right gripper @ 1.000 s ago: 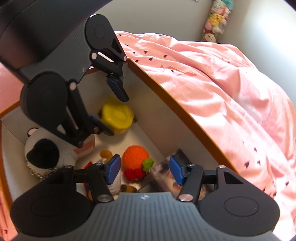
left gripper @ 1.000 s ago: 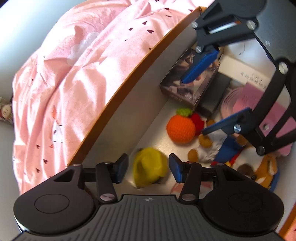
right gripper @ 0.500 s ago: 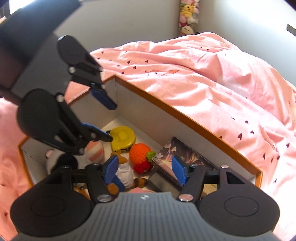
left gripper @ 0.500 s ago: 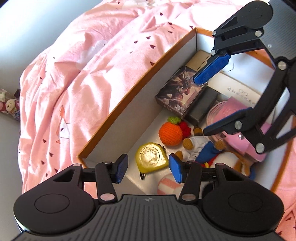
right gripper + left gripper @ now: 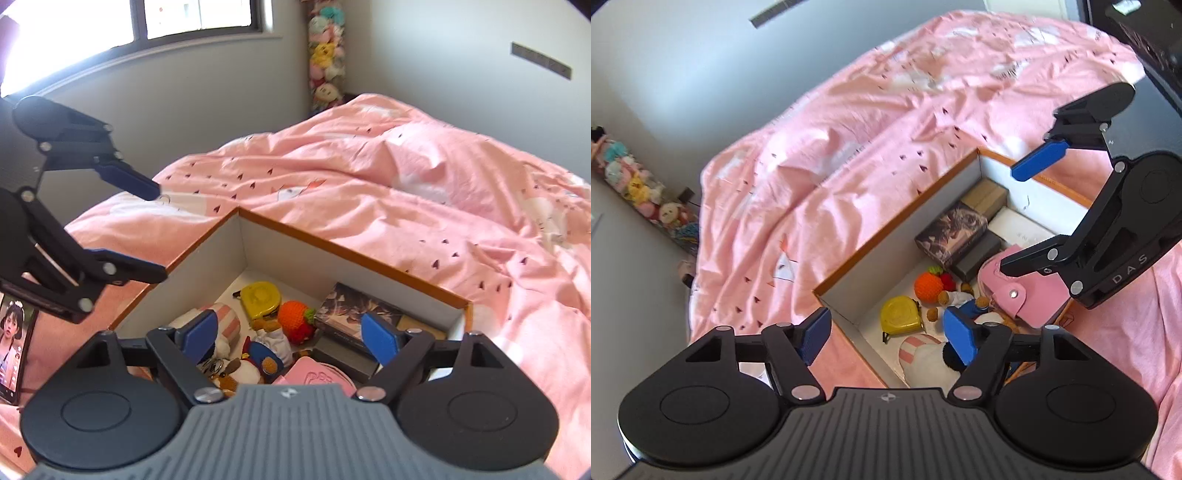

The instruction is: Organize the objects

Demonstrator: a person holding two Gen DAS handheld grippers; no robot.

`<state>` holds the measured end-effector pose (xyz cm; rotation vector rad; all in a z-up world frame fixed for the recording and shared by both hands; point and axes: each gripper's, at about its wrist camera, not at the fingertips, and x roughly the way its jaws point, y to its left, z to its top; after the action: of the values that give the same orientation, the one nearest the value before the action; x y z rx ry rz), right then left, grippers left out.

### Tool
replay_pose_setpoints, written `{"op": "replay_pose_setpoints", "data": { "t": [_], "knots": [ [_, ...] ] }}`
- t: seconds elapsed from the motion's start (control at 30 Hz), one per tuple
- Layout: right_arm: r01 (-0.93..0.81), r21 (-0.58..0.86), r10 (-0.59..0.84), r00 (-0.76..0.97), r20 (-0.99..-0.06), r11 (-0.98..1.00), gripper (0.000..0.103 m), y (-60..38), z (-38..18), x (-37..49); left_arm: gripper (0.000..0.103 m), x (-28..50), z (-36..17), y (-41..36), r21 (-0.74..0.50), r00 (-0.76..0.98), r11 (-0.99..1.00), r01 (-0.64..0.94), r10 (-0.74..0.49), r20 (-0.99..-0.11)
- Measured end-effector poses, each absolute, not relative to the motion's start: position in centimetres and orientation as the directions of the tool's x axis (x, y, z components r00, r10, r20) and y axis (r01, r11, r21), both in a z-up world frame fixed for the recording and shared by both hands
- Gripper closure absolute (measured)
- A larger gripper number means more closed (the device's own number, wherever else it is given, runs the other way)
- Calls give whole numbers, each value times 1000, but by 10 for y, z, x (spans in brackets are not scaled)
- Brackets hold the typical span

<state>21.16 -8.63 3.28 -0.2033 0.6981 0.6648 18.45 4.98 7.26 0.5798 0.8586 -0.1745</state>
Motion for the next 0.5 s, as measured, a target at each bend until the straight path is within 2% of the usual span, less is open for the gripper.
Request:
{"op": "replay_pose_setpoints", "data": {
  "t": [0.1, 0.2, 0.33, 0.5],
  "knots": [
    [-594, 0, 469, 634, -615, 804, 14, -90, 35, 194, 18, 163, 82, 46, 417, 725, 868, 270, 102, -682],
    [-557, -10, 445, 674, -590, 831, 13, -94, 34, 180, 17, 140, 93, 43, 347, 773, 920, 184, 83, -629],
    [-498, 67, 445, 696, -563, 865, 11, -106, 34, 161, 15, 115, 95, 36, 279, 828, 958, 72, 98, -552],
    [-410, 140, 419, 743, -522, 901, 2, -121, 37, 132, 15, 97, 79, 27, 162, 846, 987, -4, 90, -526]
  ]
}}
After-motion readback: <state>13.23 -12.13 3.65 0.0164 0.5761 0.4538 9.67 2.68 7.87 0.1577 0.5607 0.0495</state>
